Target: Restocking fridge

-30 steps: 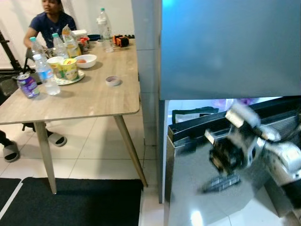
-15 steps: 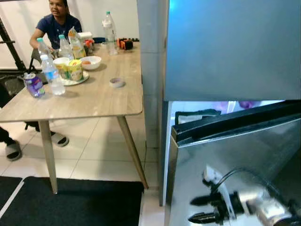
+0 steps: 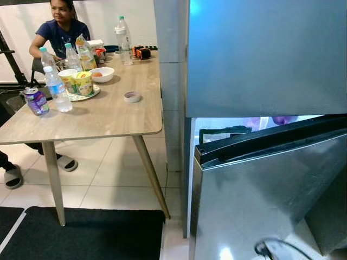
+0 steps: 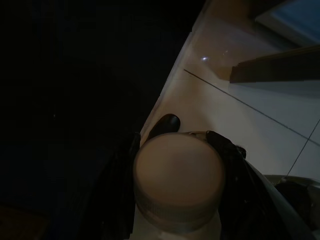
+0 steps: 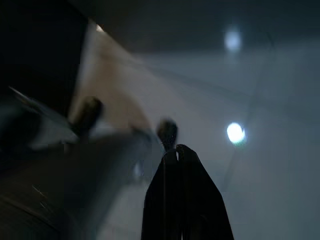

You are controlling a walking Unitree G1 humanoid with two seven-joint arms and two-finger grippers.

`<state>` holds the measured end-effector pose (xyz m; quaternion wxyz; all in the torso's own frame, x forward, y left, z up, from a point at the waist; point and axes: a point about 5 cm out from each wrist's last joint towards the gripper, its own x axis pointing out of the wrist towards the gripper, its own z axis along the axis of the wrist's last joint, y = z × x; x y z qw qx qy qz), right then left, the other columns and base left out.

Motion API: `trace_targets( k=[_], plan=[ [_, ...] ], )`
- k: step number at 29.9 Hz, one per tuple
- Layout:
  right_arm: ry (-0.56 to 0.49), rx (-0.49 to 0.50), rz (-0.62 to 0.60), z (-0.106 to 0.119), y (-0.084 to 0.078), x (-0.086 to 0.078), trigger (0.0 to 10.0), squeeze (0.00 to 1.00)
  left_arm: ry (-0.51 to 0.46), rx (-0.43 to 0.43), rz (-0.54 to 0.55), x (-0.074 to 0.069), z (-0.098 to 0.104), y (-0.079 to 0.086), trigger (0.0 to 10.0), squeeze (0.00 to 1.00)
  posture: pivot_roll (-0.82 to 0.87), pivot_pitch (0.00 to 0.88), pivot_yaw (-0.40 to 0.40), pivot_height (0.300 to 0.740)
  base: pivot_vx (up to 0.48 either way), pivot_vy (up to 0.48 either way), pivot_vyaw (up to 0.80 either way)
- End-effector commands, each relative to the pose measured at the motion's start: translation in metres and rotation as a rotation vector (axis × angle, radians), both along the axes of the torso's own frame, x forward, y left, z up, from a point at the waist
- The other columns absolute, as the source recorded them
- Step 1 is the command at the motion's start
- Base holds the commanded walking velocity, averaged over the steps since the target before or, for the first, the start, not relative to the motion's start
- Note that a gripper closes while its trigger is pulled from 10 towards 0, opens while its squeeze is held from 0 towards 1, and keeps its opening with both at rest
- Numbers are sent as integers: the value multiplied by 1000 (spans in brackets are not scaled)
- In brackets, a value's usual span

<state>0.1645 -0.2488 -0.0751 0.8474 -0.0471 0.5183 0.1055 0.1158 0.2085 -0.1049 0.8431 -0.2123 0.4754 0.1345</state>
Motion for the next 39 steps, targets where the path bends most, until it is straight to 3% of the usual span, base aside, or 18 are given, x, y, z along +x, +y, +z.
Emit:
trace_targets(
  k=[1, 2, 5, 9, 13, 23, 32, 34, 39],
  plan=[
    [6, -24, -59, -2, -4, -6, 3529, 0, -4, -17, 5, 2, 0, -4, 10000, 0, -86, 15, -13, 740, 0, 0, 0],
    [32, -38, -91, -6, -7, -15, 10000, 0, -13, -19, 14, 4, 1, -3, 10000, 0, -86, 16, -9, 740, 0, 0, 0],
    [76, -63, -108, -13, -6, -32, 10000, 0, -15, -16, 15, 5, 1, -1, 10000, 0, -84, 23, -1, 740, 0, 0, 0],
    [88, -66, -115, -16, -3, -36, 10000, 0, -9, -6, 9, 4, 1, 1, 10000, 0, -88, 21, 8, 740, 0, 0, 0],
    [77, -72, -144, -15, -3, -33, 10000, 0, -19, 14, 22, 6, 3, 6, 10000, 0, -91, 21, 9, 740, 0, 0, 0],
    [73, -93, -101, -17, 3, -31, 10000, 0, -52, 55, 99, 12, 8, 19, 10000, 0, -87, 16, 16, 740, 0, 0, -800],
    [82, -93, -83, -19, 8, -35, 10000, 0, -74, 132, 194, 16, 14, 41, 10000, 0, -83, 16, 23, 740, 0, 0, 0],
    [77, -89, -89, -19, 8, -35, 10000, 0, -142, 145, 268, 28, 23, 52, 10000, 0, -83, 16, 23, 740, 0, 0, 0],
    [74, -88, -85, -19, 9, -35, 10000, 0, -225, 158, 298, 44, 33, 61, 10000, 0, -83, 16, 23, 740, 0, 0, 0]
  ],
)
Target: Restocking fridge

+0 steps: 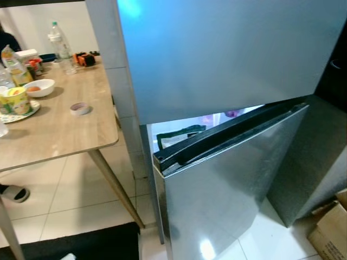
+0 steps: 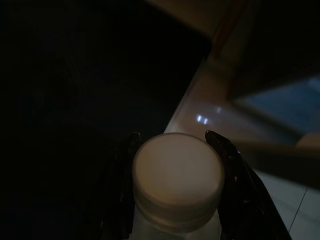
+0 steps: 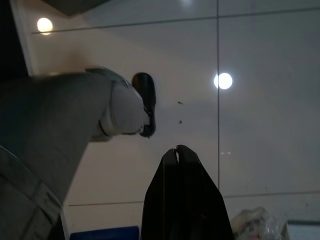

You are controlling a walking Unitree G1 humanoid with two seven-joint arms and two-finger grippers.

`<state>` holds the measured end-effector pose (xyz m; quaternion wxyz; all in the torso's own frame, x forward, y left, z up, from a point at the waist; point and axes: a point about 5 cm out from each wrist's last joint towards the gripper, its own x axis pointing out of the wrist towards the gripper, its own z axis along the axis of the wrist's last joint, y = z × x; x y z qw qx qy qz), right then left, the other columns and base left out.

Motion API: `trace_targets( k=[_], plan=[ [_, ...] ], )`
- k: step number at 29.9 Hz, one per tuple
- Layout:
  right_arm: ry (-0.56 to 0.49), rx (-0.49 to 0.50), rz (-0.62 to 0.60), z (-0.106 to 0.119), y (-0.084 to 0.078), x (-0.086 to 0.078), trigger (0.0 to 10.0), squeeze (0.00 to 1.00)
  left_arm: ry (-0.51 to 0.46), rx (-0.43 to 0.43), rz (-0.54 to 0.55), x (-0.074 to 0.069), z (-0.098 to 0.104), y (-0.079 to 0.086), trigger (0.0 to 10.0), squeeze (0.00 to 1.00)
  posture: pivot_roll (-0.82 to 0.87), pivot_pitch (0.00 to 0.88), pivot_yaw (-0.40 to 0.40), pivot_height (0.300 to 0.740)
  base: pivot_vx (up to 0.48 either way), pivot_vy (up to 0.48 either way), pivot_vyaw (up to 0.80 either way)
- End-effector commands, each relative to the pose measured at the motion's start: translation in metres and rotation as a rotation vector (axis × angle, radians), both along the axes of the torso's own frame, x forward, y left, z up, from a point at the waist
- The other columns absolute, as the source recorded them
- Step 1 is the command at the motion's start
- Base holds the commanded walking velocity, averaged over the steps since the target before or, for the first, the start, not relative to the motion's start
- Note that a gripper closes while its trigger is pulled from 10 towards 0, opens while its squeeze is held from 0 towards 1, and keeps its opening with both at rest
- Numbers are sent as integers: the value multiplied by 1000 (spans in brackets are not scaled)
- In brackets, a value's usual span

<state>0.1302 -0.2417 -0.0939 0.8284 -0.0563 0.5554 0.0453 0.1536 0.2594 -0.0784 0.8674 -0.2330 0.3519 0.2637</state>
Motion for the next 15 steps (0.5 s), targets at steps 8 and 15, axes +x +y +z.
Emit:
trace_targets(
  k=[8, 15],
  plan=[
    [-1, -8, 15, 0, 2, 3, 10000, 0, -249, 132, 67, 49, 45, 40, 10000, 0, -85, 12, 18, 740, 0, 0, 0],
    [6, -22, 27, 0, 1, 1, 10000, 0, -529, 26, -133, 102, 80, 22, 10000, 0, -83, 8, 18, 740, 0, 0, 0]
  ],
)
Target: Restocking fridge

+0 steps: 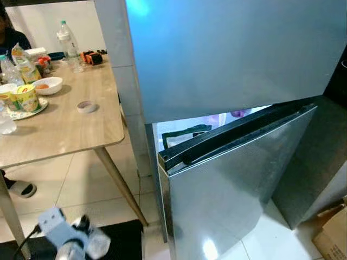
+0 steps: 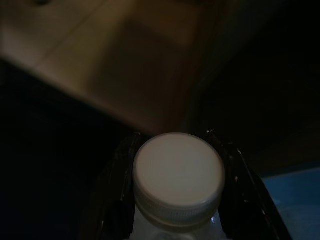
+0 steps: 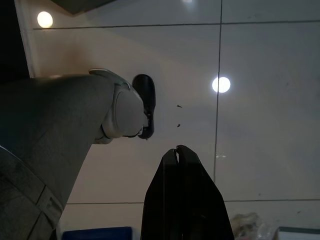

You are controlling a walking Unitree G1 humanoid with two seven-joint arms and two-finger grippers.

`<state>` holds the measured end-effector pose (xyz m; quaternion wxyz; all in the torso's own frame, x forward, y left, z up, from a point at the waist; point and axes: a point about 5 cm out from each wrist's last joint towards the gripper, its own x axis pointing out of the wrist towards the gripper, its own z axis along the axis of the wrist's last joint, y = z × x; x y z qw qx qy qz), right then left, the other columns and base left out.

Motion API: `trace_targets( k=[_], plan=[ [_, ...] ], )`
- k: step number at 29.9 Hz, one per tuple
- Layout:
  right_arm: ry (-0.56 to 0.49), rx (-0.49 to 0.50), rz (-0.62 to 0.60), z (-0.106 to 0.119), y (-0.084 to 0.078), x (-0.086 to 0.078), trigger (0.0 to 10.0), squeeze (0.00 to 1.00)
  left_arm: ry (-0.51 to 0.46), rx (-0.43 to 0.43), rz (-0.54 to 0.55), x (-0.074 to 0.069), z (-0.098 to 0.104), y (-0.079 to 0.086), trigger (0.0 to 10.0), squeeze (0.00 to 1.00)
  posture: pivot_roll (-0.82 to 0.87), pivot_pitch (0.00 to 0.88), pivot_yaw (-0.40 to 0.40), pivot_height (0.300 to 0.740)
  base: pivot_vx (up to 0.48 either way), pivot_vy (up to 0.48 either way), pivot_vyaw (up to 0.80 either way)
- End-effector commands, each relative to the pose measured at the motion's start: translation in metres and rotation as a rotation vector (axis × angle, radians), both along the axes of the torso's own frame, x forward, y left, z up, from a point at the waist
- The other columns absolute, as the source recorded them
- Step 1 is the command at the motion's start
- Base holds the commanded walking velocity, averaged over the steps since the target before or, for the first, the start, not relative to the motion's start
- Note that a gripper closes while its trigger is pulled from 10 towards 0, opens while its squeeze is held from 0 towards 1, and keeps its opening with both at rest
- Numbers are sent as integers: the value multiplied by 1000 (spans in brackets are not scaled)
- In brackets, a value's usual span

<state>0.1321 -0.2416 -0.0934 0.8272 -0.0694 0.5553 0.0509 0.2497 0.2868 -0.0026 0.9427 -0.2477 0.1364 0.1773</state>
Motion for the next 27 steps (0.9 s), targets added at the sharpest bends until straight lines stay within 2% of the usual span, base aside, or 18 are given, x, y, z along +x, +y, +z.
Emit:
trace_targets(
  k=[1, 3, 5, 7, 8, 9, 12, 13, 14, 17, 19, 20, 22, 24, 27],
  plan=[
    [5, -7, 3, -1, 1, -1, 10000, 0, -47, -25, -61, 6, 4, -5, 10000, 0, -83, 8, 18, 740, 0, 0, 0],
    [7, -7, 5, -1, 1, -1, 10000, 0, -95, -48, -156, 13, 7, -18, 10000, 0, -83, 8, 18, 740, 0, 0, 0],
    [6, -7, 4, -1, 2, -1, 10000, 0, -112, -54, -193, 15, 8, -23, 10000, 0, -83, 8, 18, 740, 0, 0, 0],
    [4, -5, 2, -1, 2, -1, 10000, 0, -110, -19, -251, 18, 9, -30, 10000, 0, -86, 12, 19, 740, 0, 0, 0],
    [3, -5, 1, -1, 2, -1, 10000, 0, -98, 27, -271, 20, 10, -32, 10000, 0, -87, 13, 19, 740, 0, 0, 0],
    [3, -5, 1, -1, 2, -1, 10000, 0, -98, 27, -271, 20, 10, -32, 10000, 0, -87, 13, 19, 740, 0, 0, 0],
    [4, -7, 1, -1, 2, -1, 10000, 0, -126, 134, -281, 31, 22, -34, 10000, 0, -87, 13, 19, 740, 0, 0, 0],
    [4, -7, 1, -1, 2, -1, 10000, 0, -126, 134, -281, 31, 22, -34, 10000, 0, -87, 13, 19, 740, 0, 0, 0],
    [4, -8, 0, -2, 2, -2, 10000, 0, -170, 172, -285, 40, 33, -34, 10000, 0, -90, 17, 18, 740, 0, 0, 0],
    [3, -9, -3, -2, 2, -3, 10000, 0, -215, 216, -290, 48, 44, -34, 10000, 0, -90, 17, 18, 740, 0, 0, 0],
    [-1, -10, -4, -2, 2, -2, 10000, 0, -264, 240, -249, 57, 57, -33, 10000, 0, -90, 17, 18, 740, 0, 0, 0],
    [-1, -10, -4, -2, 2, -2, 10000, 0, -264, 240, -249, 57, 57, -33, 10000, 0, -90, 17, 18, 740, 0, 0, 0],
    [-5, -10, -6, -2, 3, -2, 10000, 0, -337, 197, -200, 66, 70, -35, 10000, 0, -90, 17, 18, 740, 0, 0, 0],
    [-6, -10, -7, -1, 3, -2, 10000, 0, -351, 181, -195, 68, 71, -36, 10000, 0, -90, 17, 18, 740, 0, 0, 0],
    [-8, -10, -4, -1, 3, -1, 10000, 0, -413, 34, -195, 76, 75, -47, 10000, 0, -98, 16, 24, 740, 0, 0, 0]
  ],
)
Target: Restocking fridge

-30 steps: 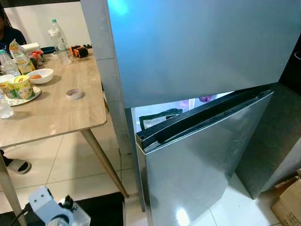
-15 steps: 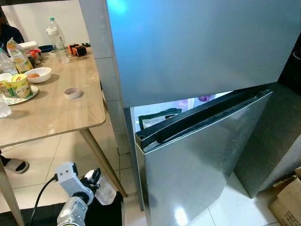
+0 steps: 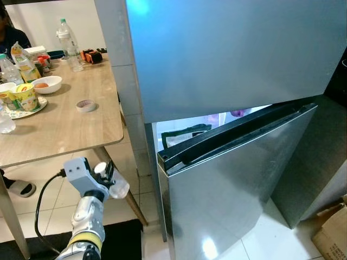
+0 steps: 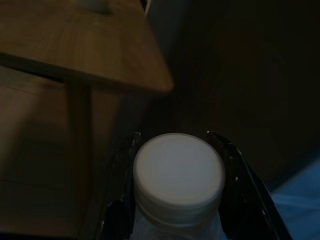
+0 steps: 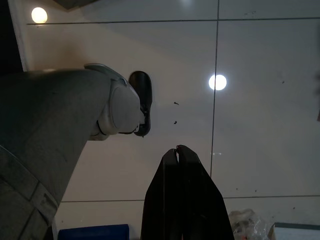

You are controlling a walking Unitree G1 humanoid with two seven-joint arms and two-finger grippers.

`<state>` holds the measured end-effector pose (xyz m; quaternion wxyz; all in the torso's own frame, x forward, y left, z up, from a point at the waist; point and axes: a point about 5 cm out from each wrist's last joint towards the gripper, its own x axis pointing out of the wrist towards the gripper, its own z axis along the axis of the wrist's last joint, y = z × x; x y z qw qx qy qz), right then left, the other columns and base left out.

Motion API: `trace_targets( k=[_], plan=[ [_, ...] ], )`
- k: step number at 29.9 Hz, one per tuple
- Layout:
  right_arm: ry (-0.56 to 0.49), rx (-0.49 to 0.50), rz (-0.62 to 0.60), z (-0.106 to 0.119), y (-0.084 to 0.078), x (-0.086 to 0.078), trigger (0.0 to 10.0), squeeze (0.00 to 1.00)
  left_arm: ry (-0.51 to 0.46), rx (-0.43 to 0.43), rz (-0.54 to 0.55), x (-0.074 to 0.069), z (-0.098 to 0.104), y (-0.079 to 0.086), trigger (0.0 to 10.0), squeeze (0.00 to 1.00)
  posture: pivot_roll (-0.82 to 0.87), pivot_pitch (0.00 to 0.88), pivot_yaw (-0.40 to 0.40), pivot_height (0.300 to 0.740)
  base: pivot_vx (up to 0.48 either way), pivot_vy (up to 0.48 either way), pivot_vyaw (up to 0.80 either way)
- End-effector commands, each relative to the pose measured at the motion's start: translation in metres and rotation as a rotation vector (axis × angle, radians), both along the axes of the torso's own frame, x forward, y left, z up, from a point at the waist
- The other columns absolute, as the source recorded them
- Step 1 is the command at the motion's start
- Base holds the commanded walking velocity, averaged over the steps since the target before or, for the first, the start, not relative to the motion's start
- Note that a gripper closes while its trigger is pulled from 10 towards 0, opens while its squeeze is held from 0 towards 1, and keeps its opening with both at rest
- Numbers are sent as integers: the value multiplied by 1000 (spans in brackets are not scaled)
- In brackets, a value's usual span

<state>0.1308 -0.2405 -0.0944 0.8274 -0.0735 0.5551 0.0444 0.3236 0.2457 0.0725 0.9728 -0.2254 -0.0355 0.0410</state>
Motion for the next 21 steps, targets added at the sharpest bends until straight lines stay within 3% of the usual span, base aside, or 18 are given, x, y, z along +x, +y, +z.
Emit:
trace_targets(
  k=[1, 4, 8, 11, 17, 21],
  plan=[
    [-10, 4, -2, 0, 2, 1, 10000, 0, -35, -208, -42, 4, -3, -12, 10000, 0, -100, 13, 26, 740, 0, 0, 0],
    [-12, 4, -1, 0, 2, 2, 10000, 0, -49, -350, -101, 5, -7, -21, 10000, 0, -100, 13, 26, 740, 0, 0, 0],
    [-15, 3, 1, 0, 2, 3, 10000, 0, -45, -368, -183, 5, -11, -35, 10000, 0, -100, 13, 26, 740, 0, 0, 0],
    [-15, 2, 0, 1, 1, 3, 10000, 0, -56, -468, -241, 2, -16, -47, 10000, 0, -104, 15, 20, 740, 0, 0, 0],
    [-11, 1, 3, 0, 0, 1, 10000, 0, -65, -566, -281, -3, -24, -60, 10000, 0, -105, 16, 20, 740, 0, 0, 0],
    [-6, 3, 10, -1, 2, -1, 10000, 0, -58, -610, -372, -6, -28, -78, 10000, 0, -104, 17, 20, 740, 0, 0, 0]
  ],
)
